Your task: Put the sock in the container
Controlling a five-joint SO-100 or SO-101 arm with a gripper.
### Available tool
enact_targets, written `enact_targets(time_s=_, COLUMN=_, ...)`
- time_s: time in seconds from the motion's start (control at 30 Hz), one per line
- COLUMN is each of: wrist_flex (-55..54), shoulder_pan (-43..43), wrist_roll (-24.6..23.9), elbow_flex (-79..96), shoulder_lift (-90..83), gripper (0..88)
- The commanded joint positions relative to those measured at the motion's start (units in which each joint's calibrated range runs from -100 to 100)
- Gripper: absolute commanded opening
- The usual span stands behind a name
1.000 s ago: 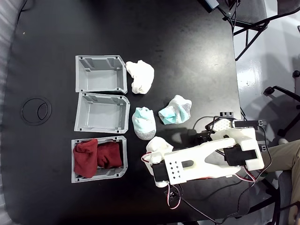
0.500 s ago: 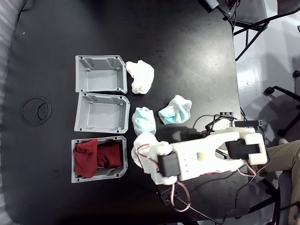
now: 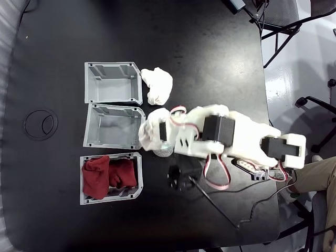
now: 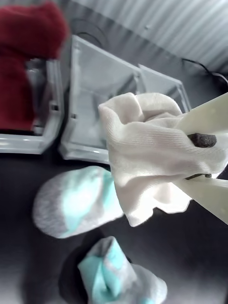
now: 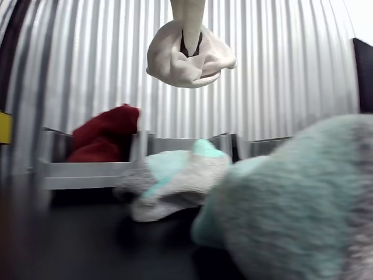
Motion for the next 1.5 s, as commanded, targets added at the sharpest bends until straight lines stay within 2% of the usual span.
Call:
enact_targets(time_s=0.0, wrist_flex=-0.4, shoulder_pan=4.7, wrist_roll=1.4, elbow_flex=-2.8, shoulder_lift=-3.3, gripper=1.4)
enact_targets(time_s=0.1, wrist_flex=-0.8, shoulder_pan=5.7, wrist_roll=3.4, elbow_flex=-2.9, shoulder_lift=-2.9, gripper=1.4)
enact_targets(time_s=0.4, wrist_flex=-1.0, shoulder_pan=5.5, wrist_roll=3.1, elbow_flex=-2.9, shoulder_lift=-2.4, gripper=1.4)
enact_targets(time_s=0.7, wrist_flex=-8.9, shoulder_pan=5.2, wrist_roll=3.1, elbow_flex=-2.8, shoulder_lift=-2.3, gripper=1.4)
enact_targets(time_s=0.93, wrist_flex=-18.9, shoulder_pan=2.5, wrist_roll=3.0, elbow_flex=-2.8, shoulder_lift=2.2, gripper=1.4)
enact_targets(time_s=1.17, wrist_flex=-22.2, shoulder_pan=-0.8, wrist_roll=3.0, elbow_flex=-2.9, shoulder_lift=7.7, gripper=1.4)
enact_targets(time_s=1.3, wrist_flex=-25.6, shoulder_pan=-2.2, wrist_roll=0.7, elbow_flex=-2.9, shoulder_lift=9.1, gripper=1.4)
enact_targets(time_s=1.47, wrist_flex=-26.7, shoulder_pan=-3.3, wrist_roll=0.2, elbow_flex=-10.0, shoulder_lift=13.4, gripper=1.4)
